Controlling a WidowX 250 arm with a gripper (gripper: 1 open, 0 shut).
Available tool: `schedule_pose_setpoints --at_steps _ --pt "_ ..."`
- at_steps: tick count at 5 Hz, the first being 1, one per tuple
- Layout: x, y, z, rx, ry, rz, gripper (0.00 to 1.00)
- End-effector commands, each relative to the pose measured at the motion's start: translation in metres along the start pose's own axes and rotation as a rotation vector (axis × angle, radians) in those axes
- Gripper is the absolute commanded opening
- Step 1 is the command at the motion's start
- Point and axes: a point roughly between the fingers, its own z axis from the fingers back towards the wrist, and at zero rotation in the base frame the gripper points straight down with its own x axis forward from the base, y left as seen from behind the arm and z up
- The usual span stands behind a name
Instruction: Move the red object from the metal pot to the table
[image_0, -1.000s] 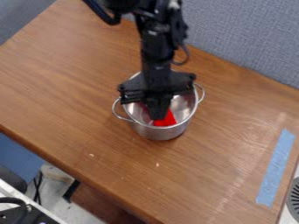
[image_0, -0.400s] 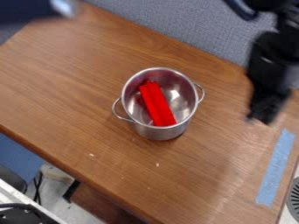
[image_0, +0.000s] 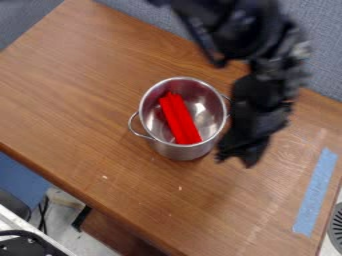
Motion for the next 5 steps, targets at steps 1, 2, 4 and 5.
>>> schedule_pose_setpoints --at_steps 1,2,4,5 --pt "-0.008 0.020 -0.010 -0.047 0.001 -0.024 0.00" --pt "-0.014 0.041 -0.024 0.019 -0.045 -0.110 0.00" --pt "-0.042 0.060 0.016 0.044 -0.039 -0.105 0.00" --pt "-0.059 0.068 0.040 0.078 -0.034 -0.117 0.00"
